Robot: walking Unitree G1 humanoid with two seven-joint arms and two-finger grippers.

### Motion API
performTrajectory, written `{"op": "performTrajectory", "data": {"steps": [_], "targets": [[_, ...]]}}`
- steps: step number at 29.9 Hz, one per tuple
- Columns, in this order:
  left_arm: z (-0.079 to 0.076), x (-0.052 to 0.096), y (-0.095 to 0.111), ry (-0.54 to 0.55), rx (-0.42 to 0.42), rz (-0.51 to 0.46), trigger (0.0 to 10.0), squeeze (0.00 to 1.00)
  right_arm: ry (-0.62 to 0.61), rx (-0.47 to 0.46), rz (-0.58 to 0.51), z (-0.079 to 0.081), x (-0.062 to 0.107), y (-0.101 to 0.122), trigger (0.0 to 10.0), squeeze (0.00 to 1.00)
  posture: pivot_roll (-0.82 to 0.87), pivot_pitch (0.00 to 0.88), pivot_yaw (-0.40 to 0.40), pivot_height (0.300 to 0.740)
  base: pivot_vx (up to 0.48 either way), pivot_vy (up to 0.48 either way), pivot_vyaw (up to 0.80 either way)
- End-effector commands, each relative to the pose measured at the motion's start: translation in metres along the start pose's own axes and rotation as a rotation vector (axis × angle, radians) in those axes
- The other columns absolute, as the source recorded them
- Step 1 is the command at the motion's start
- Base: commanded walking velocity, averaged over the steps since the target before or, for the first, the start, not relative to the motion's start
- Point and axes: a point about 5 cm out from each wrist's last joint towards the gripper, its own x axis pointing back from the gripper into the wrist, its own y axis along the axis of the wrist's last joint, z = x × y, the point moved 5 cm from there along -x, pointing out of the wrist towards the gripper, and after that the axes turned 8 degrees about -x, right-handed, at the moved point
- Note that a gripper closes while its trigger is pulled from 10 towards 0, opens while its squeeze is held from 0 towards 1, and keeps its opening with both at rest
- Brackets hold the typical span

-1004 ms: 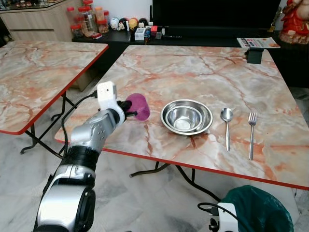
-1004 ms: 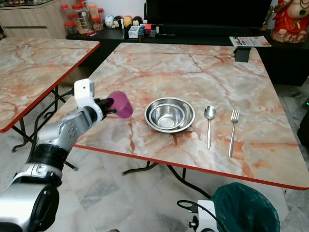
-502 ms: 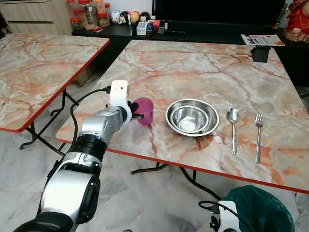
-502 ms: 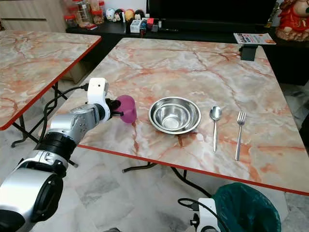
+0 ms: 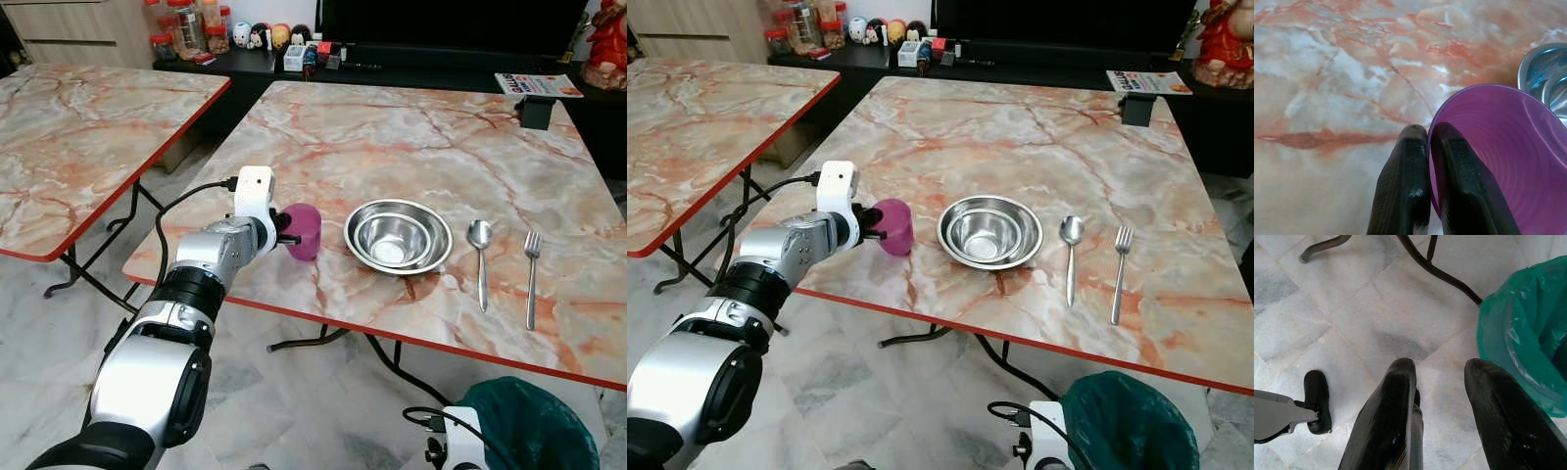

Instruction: Setting the table

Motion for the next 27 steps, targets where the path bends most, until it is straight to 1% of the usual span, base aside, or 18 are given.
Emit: {"op": "performTrajectory", "data": {"steps": [1, 2, 10, 11, 12, 18, 20, 22, 24, 25, 26, 27], "targets": [[-0.002, -0.001, 0.007, -0.008, -0.011, -0.003, 10.0, 0.51, 0.003, -0.005, 0.009, 0.003, 0.000, -0.002, 10.0, 0.00, 0.03, 0.020, 0.036, 0.714, 0.000, 0.000, 0.00], [-0.003, -0.001, 0.007, -0.009, -0.011, -0.002, 10.0, 0.58, 0.003, -0.006, 0.009, 0.003, 0.000, -0.002, 10.0, 0.00, 0.03, 0.020, 0.036, 0.714, 0.000, 0.000, 0.00], [-0.005, -0.001, 0.005, -0.021, -0.013, -0.005, 10.0, 0.58, 0.000, -0.010, 0.012, 0.002, 0.000, -0.004, 10.0, 0.00, 0.03, 0.021, 0.037, 0.714, 0.000, 0.000, 0.00], [-0.005, -0.001, 0.006, -0.024, -0.012, -0.009, 10.0, 0.48, -0.001, -0.010, 0.011, 0.002, 0.000, -0.003, 10.0, 0.00, 0.03, 0.021, 0.035, 0.714, 0.000, 0.000, 0.00], [-0.005, -0.001, 0.008, -0.020, -0.008, -0.019, 10.0, 0.00, -0.001, -0.010, 0.011, 0.002, 0.000, -0.003, 10.0, 0.00, 0.03, 0.021, 0.034, 0.714, 0.000, 0.000, 0.00], [-0.002, 0.000, 0.013, -0.010, 0.008, -0.052, 10.0, 0.00, -0.002, -0.008, 0.009, 0.001, 0.000, -0.002, 10.0, 0.00, 0.03, 0.020, 0.029, 0.714, 0.000, 0.000, 0.00], [0.005, 0.003, 0.022, 0.021, -0.011, -0.112, 10.0, 0.00, -0.002, -0.004, 0.007, 0.000, 0.000, -0.001, 10.0, 0.00, 0.03, 0.020, 0.024, 0.714, 0.000, 0.000, 0.00], [0.007, 0.004, 0.024, 0.029, -0.015, -0.120, 10.0, 0.00, -0.002, -0.003, 0.007, 0.000, 0.000, -0.001, 10.0, 0.00, 0.03, 0.020, 0.024, 0.714, 0.000, 0.000, 0.00], [0.008, 0.006, 0.031, 0.025, -0.010, -0.159, 10.0, 0.00, -0.002, -0.002, 0.007, 0.000, 0.000, -0.001, 10.0, 0.00, 0.04, 0.023, 0.019, 0.714, 0.000, 0.000, 0.00], [0.008, 0.006, 0.031, 0.025, -0.010, -0.159, 10.0, 0.00, -0.002, -0.002, 0.007, 0.000, 0.000, -0.001, 10.0, 0.00, 0.04, 0.023, 0.019, 0.714, 0.000, 0.000, 0.00], [0.009, 0.008, 0.034, 0.025, -0.027, -0.179, 10.0, 0.00, -0.002, 0.000, 0.007, 0.000, 0.000, -0.001, 10.0, 0.00, 0.04, 0.023, 0.019, 0.714, 0.000, 0.000, 0.00], [0.014, 0.014, 0.041, 0.031, -0.023, -0.226, 10.0, 0.00, -0.002, 0.001, 0.006, 0.000, 0.000, 0.000, 10.0, 0.00, 0.04, 0.023, 0.017, 0.714, 0.000, 0.000, 0.00]]}}
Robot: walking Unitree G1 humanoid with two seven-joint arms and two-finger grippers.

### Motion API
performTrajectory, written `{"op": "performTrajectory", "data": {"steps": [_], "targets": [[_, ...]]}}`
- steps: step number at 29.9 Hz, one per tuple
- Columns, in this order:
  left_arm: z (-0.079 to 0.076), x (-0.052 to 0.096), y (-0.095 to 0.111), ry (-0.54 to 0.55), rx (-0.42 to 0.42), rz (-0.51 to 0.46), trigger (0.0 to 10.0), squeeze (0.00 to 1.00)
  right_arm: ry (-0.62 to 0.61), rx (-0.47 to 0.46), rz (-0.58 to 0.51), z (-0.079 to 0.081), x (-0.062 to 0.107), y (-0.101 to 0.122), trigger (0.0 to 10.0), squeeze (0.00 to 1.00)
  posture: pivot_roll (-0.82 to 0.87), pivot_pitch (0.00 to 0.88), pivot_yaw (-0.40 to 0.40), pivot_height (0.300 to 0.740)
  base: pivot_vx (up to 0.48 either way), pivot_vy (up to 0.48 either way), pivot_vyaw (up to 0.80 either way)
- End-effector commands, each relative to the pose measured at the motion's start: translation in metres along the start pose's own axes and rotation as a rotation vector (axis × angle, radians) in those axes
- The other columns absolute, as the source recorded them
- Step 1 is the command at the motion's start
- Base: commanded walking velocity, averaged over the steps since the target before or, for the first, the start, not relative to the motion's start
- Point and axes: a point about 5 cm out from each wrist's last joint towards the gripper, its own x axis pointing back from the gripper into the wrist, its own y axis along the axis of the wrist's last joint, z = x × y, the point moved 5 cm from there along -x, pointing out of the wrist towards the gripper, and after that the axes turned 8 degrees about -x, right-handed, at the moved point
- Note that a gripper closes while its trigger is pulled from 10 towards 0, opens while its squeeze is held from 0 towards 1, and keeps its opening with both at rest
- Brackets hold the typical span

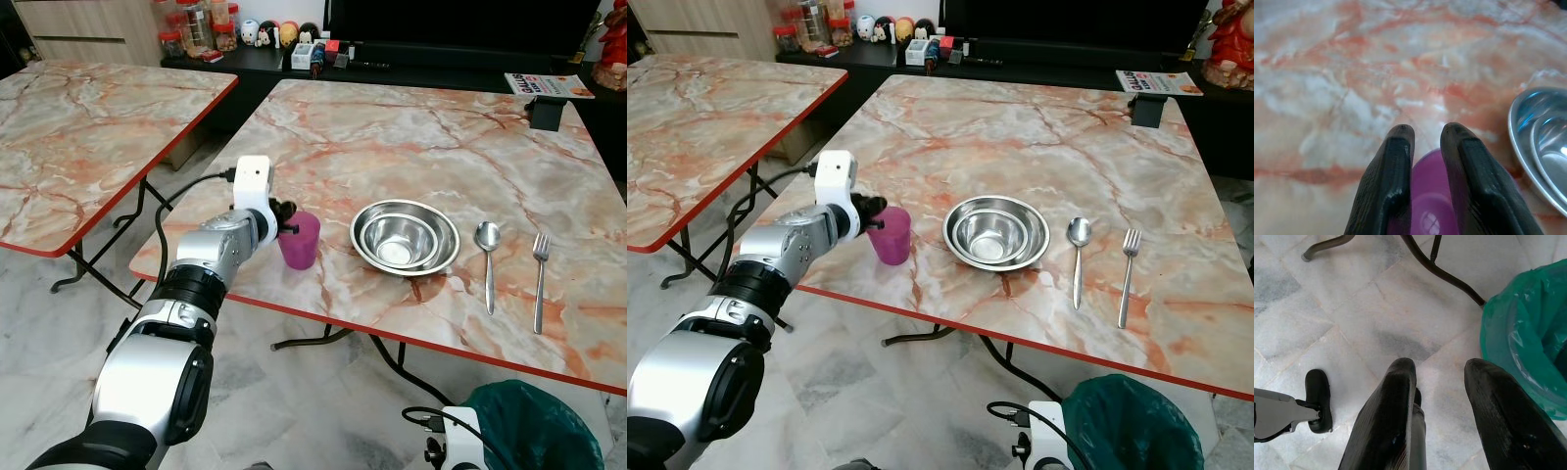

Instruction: Setting the table

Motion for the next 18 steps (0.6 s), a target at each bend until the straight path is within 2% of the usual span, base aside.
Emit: {"op": "performTrajectory", "data": {"steps": [1, 4, 6, 7, 8, 9, 10, 11, 12, 13, 14, 15, 17, 18], "targets": [[0.013, 0.008, 0.018, 0.025, -0.022, -0.084, 10.0, 0.00, -0.002, 0.002, 0.007, -0.001, 0.000, -0.001, 10.0, 0.00, 0.04, 0.023, 0.017, 0.714, 0.000, 0.000, 0.00], [0.031, 0.022, 0.034, 0.073, 0.016, -0.219, 10.0, 0.00, -0.002, -0.001, 0.005, 0.000, 0.000, 0.000, 10.0, 0.00, 0.03, 0.028, 0.022, 0.714, 0.000, 0.000, 0.00], [0.050, 0.036, 0.046, 0.143, 0.056, -0.335, 10.0, 0.00, -0.002, -0.007, 0.000, 0.000, 0.000, 0.000, 10.0, 0.00, 0.03, 0.031, 0.029, 0.714, 0.000, 0.000, 0.00], [0.077, 0.056, 0.048, 0.255, 0.087, -0.422, 10.0, 0.00, -0.004, -0.013, -0.005, 0.000, 0.000, 0.001, 10.0, 0.00, 0.03, 0.036, 0.030, 0.714, 0.000, 0.000, 0.00], [0.089, 0.065, 0.046, 0.312, 0.094, -0.449, 10.0, 0.00, -0.005, -0.015, -0.006, 0.000, 0.000, 0.001, 10.0, 0.00, 0.03, 0.036, 0.030, 0.714, 0.000, 0.000, 0.00], [0.121, 0.089, 0.032, 0.461, 0.107, -0.475, 10.0, 0.00, -0.006, -0.018, -0.007, 0.000, 0.000, 0.000, 10.0, 0.00, 0.04, 0.045, 0.033, 0.714, 0.000, 0.000, 0.00], [0.137, 0.102, 0.023, 0.533, 0.112, -0.478, 10.0, 0.00, -0.007, -0.019, -0.006, -0.001, 0.000, -0.001, 10.0, 0.00, 0.04, 0.048, 0.035, 0.714, 0.000, 0.000, 0.00], [0.162, 0.125, 0.005, 0.659, 0.088, -0.450, 10.0, 0.00, -0.007, -0.020, -0.005, -0.001, 0.001, -0.002, 10.0, 0.00, 0.05, 0.053, 0.036, 0.714, 0.000, 0.000, 0.00], [0.177, 0.141, -0.007, 0.739, 0.066, -0.428, 10.0, 0.00, -0.007, -0.021, -0.004, -0.001, 0.001, -0.003, 10.0, 0.00, 0.05, 0.055, 0.037, 0.714, 0.000, 0.000, 0.00], [0.183, 0.149, -0.013, 0.777, 0.051, -0.413, 10.0, 0.00, -0.007, -0.021, -0.004, -0.001, 0.001, -0.004, 10.0, 0.00, 0.05, 0.055, 0.037, 0.714, 0.000, 0.000, 0.00], [0.198, 0.167, -0.027, 0.860, -0.008, -0.367, 10.0, 0.00, -0.006, -0.021, -0.002, 0.000, 0.001, -0.005, 10.0, 0.00, 0.06, 0.059, 0.039, 0.714, 0.000, 0.000, 0.00], [0.205, 0.178, -0.035, 0.906, -0.047, -0.338, 10.0, 0.00, -0.006, -0.022, -0.001, 0.000, 0.002, -0.006, 10.0, 0.00, 0.07, 0.062, 0.041, 0.714, 0.000, 0.000, 0.00], [0.223, 0.205, -0.065, 1.006, -0.154, -0.218, 10.0, 0.00, -0.004, -0.015, 0.008, 0.001, 0.002, -0.009, 10.0, 0.00, 0.08, 0.064, 0.043, 0.714, 0.000, 0.000, 0.00], [0.223, 0.205, -0.065, 1.006, -0.154, -0.218, 10.0, 0.00, -0.004, -0.015, 0.008, 0.001, 0.002, -0.009, 10.0, 0.00, 0.08, 0.064, 0.043, 0.714, 0.000, 0.000, 0.00]]}}
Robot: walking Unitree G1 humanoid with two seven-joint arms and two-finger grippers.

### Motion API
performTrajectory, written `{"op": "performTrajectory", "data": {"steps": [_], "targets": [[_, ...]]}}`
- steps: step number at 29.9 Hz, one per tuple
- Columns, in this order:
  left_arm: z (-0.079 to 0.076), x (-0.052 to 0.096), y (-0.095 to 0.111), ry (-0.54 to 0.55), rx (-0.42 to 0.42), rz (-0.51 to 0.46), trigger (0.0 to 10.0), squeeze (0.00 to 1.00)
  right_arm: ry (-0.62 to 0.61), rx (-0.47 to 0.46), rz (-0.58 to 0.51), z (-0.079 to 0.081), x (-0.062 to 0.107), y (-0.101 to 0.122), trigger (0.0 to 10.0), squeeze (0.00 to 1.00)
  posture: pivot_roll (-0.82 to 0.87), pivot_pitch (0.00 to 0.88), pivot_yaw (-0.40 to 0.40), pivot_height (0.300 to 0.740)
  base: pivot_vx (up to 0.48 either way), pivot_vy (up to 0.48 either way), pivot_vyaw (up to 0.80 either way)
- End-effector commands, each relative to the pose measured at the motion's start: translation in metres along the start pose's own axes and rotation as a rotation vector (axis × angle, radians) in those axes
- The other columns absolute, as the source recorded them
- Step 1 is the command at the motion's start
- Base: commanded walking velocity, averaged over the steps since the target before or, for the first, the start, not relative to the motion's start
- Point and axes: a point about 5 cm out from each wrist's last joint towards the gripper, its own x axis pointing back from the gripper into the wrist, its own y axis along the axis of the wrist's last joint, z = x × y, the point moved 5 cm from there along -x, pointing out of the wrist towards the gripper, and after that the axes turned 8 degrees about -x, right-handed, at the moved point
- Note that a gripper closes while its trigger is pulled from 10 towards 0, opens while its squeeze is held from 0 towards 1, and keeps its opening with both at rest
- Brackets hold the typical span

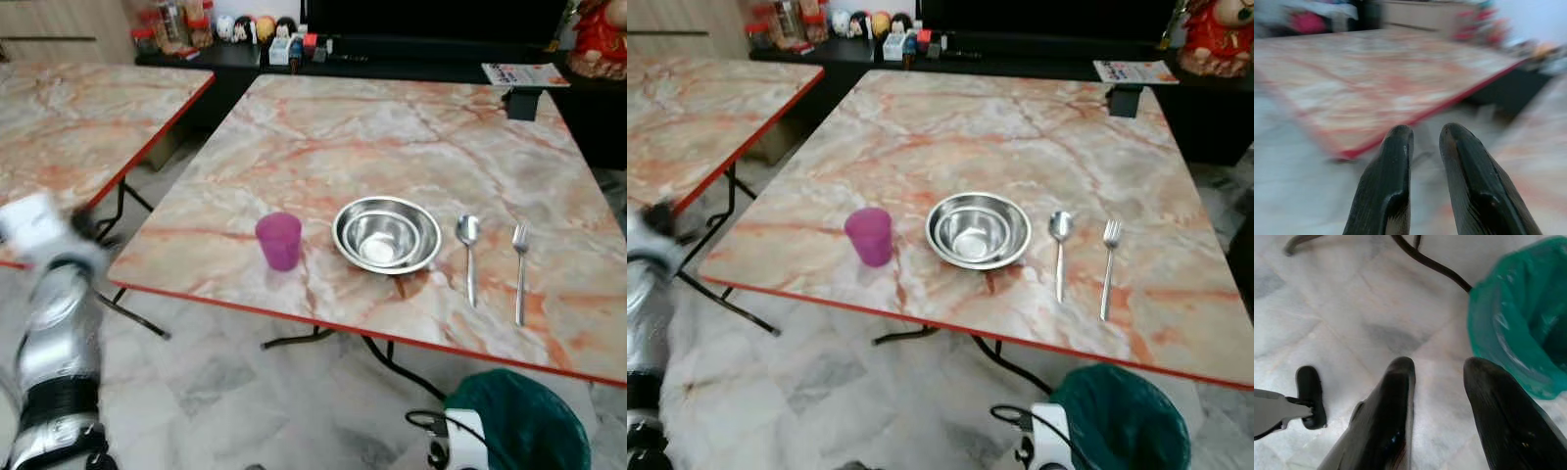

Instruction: Setting the table

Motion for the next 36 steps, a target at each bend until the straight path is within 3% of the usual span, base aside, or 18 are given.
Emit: {"op": "performTrajectory", "data": {"steps": [1, 3, 4, 5, 7, 8, 9, 10, 11, 12, 14, 15, 16, 17, 20, 25, 36], "targets": [[0.019, 0.002, -0.005, 0.057, -0.100, -0.003, 10.0, 0.00, 0.007, -0.006, 0.004, 0.004, 0.000, -0.003, 10.0, 0.00, 0.08, 0.064, 0.043, 0.714, 0.000, 0.000, 0.00], [0.034, 0.008, -0.023, 0.089, -0.158, 0.046, 10.0, 0.00, 0.009, -0.004, 0.008, 0.005, 0.001, -0.004, 10.0, 0.00, 0.08, 0.067, 0.047, 0.714, 0.000, 0.000, 0.00], [0.034, 0.008, -0.023, 0.089, -0.158, 0.046, 10.0, 0.00, 0.009, -0.004, 0.008, 0.005, 0.001, -0.004, 10.0, 0.00, 0.08, 0.067, 0.047, 0.714, 0.000, 0.000, 0.00], [0.048, 0.019, -0.059, 0.104, -0.214, 0.156, 10.0, 0.00, 0.011, -0.005, 0.009, 0.007, 0.001, -0.005, 10.0, 0.00, 0.08, 0.068, 0.056, 0.714, 0.000, 0.000, 0.00], [0.048, 0.019, -0.059, 0.104, -0.214, 0.156, 10.0, 0.00, 0.011, -0.005, 0.009, 0.007, 0.001, -0.005, 10.0, 0.00, 0.08, 0.068, 0.056, 0.714, 0.000, 0.000, 0.00], [0.056, 0.039, -0.108, 0.084, -0.275, 0.317, 10.0, 0.00, 0.014, -0.009, 0.009, 0.009, 0.001, -0.006, 10.0, 0.00, 0.08, 0.065, 0.061, 0.714, 0.000, 0.000, 0.00], [0.043, 0.108, -0.198, -0.094, -0.346, 0.661, 10.0, 0.00, 0.013, -0.014, 0.009, 0.010, 0.001, -0.006, 10.0, 0.00, 0.07, 0.062, 0.064, 0.714, 0.000, 0.000, 0.00], [0.043, 0.108, -0.198, -0.094, -0.346, 0.661, 10.0, 0.00, 0.013, -0.014, 0.009, 0.010, 0.001, -0.006, 10.0, 0.00, 0.07, 0.062, 0.064, 0.714, 0.000, 0.000, 0.00], [0.019, 0.158, -0.238, -0.253, -0.362, 0.841, 10.0, 0.00, 0.008, -0.012, 0.011, 0.008, 0.001, -0.006, 10.0, 0.00, 0.06, 0.059, 0.059, 0.714, 0.000, 0.000, 0.00], [0.011, 0.171, -0.245, -0.283, -0.357, 0.870, 10.0, 0.00, 0.006, -0.011, 0.011, 0.007, 0.001, -0.006, 10.0, 0.00, 0.05, 0.058, 0.055, 0.714, 0.000, 0.000, 0.00], [0.008, 0.177, -0.248, -0.293, -0.354, 0.879, 10.0, 0.00, 0.004, -0.010, 0.011, 0.006, 0.001, -0.006, 10.0, 0.00, 0.05, 0.058, 0.055, 0.714, 0.000, 0.000, 0.00], [-0.010, 0.204, -0.262, -0.343, -0.320, 0.952, 10.0, 0.00, -0.003, -0.005, 0.010, 0.003, 0.001, -0.004, 10.0, 0.00, 0.05, 0.057, 0.048, 0.714, 0.000, 0.000, 0.00], [-0.010, 0.204, -0.262, -0.343, -0.320, 0.952, 10.0, 0.00, -0.003, -0.005, 0.010, 0.003, 0.001, -0.004, 10.0, 0.00, 0.05, 0.057, 0.048, 0.714, 0.000, 0.000, 0.00], [-0.022, 0.223, -0.271, -0.388, -0.313, 1.009, 10.0, 0.00, -0.007, -0.002, 0.010, 0.002, 0.000, -0.004, 10.0, 0.00, 0.04, 0.055, 0.045, 0.714, 0.000, 0.000, 0.00], [-0.036, 0.233, -0.273, -0.445, -0.323, 1.019, 10.0, 0.00, -0.008, -0.002, 0.008, 0.000, 0.000, -0.003, 10.0, 0.00, 0.04, 0.053, 0.044, 0.714, 0.000, 0.000, 0.00], [-0.056, 0.230, -0.270, -0.498, -0.320, 0.997, 10.0, 0.00, -0.010, 0.002, 0.004, 0.000, 0.000, -0.002, 10.0, 0.00, 0.05, 0.052, 0.038, 0.714, 0.000, 0.000, 0.00], [-0.063, 0.221, -0.266, -0.512, -0.333, 0.973, 10.0, 0.00, -0.007, -0.038, 0.000, 0.004, 0.000, 0.000, 10.0, 0.00, 0.03, 0.043, 0.053, 0.714, 0.000, 0.208, -0.07]]}}
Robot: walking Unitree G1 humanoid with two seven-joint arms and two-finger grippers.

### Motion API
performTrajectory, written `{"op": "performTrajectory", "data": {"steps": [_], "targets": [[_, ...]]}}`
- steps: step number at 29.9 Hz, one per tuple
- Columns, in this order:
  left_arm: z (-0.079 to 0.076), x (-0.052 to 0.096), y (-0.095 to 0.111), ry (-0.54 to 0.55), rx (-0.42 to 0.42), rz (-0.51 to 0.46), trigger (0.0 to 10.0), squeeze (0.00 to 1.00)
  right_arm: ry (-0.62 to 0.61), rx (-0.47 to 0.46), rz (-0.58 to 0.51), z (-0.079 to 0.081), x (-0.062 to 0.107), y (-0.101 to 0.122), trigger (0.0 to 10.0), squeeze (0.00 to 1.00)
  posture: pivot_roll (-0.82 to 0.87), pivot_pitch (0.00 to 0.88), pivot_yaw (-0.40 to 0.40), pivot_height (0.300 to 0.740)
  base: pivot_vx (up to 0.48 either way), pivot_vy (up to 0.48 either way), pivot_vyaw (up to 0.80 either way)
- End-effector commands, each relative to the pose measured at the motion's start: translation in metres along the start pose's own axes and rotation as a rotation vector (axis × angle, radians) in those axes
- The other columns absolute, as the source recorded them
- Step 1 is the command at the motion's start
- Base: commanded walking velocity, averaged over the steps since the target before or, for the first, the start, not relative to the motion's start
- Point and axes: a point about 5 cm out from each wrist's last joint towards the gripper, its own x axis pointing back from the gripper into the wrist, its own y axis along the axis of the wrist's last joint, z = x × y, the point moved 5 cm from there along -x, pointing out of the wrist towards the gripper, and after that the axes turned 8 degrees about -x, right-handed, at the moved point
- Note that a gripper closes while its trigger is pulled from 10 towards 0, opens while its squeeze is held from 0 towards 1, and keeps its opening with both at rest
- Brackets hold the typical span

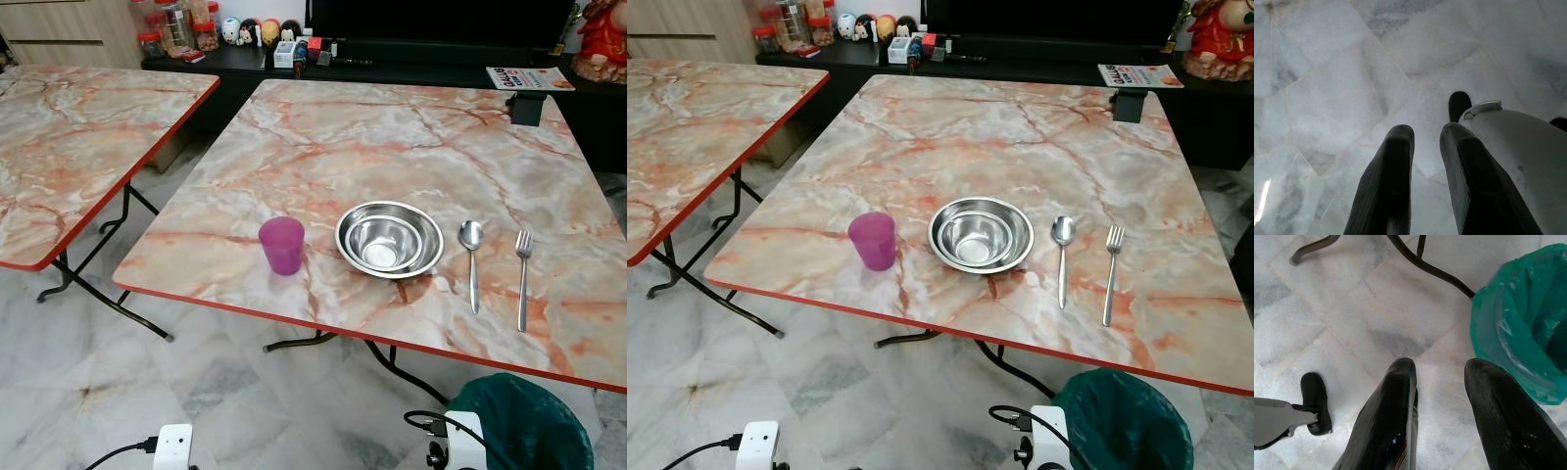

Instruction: Setting the table

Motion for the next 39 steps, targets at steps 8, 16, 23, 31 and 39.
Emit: {"op": "performTrajectory", "data": {"steps": [8, 16, 23, 31, 39], "targets": [[0.008, 0.002, -0.010, 0.024, 0.003, 0.025, 10.0, 0.00, -0.001, 0.004, 0.015, 0.004, 0.001, -0.005, 10.0, 0.00, 0.03, 0.044, 0.051, 0.714, 0.000, 0.480, -0.18], [0.014, 0.005, -0.023, 0.039, 0.009, 0.051, 10.0, 0.00, 0.005, -0.006, 0.017, 0.007, 0.000, -0.005, 10.0, 0.00, 0.04, 0.045, 0.056, 0.714, 0.000, 0.480, 0.00], [0.015, 0.005, -0.024, 0.041, 0.009, 0.054, 10.0, 0.00, 0.015, -0.006, 0.006, 0.009, 0.000, -0.002, 10.0, 0.00, 0.04, 0.043, 0.054, 0.714, 0.000, 0.480, -0.41], [0.013, 0.004, -0.021, 0.039, 0.009, 0.047, 10.0, 0.00, 0.009, -0.005, 0.003, 0.007, 0.000, -0.001, 10.0, 0.00, 0.04, 0.041, 0.051, 0.714, 0.000, 0.480, 0.00], [0.013, 0.005, -0.024, 0.041, 0.011, 0.054, 10.0, 0.00, 0.008, -0.002, 0.000, 0.006, -0.001, 0.001, 10.0, 0.00, 0.04, 0.043, 0.048, 0.714, 0.000, 0.480, 0.00]]}}
